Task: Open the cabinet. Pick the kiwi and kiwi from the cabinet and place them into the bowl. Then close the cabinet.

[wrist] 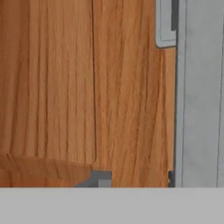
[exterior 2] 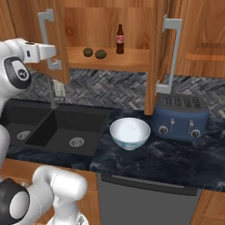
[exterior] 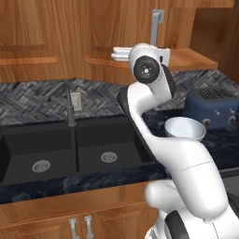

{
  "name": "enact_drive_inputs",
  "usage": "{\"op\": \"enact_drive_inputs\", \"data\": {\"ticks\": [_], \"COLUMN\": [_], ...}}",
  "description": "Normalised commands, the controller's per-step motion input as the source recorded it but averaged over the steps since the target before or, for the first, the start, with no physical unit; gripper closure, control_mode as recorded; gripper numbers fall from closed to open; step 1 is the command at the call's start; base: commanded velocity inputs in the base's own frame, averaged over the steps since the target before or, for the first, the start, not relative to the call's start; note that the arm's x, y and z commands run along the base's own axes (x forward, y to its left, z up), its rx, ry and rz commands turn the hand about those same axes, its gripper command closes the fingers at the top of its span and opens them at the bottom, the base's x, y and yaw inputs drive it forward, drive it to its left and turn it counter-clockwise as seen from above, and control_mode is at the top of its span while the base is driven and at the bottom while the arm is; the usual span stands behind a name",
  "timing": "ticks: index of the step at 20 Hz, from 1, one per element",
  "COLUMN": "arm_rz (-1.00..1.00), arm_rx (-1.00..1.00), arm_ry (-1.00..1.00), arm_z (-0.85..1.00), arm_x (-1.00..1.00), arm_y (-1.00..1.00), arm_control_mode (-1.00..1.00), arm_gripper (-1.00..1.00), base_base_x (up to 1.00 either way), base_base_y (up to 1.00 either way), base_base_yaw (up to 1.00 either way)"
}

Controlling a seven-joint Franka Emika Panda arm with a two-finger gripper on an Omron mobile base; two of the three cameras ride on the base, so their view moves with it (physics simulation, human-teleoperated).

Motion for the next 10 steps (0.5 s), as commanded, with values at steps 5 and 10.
{"op": "enact_drive_inputs", "data": {"ticks": [5,10], "arm_rz": [-0.08,-0.08], "arm_rx": [0.0,0.0], "arm_ry": [0.0,0.0], "arm_z": [0.0,0.0], "arm_x": [-0.26,-0.23], "arm_y": [1.0,1.0], "arm_control_mode": [-1.0,-1.0], "arm_gripper": [1.0,1.0], "base_base_x": [0.0,0.0], "base_base_y": [0.0,0.0], "base_base_yaw": [0.0,0.0]}}
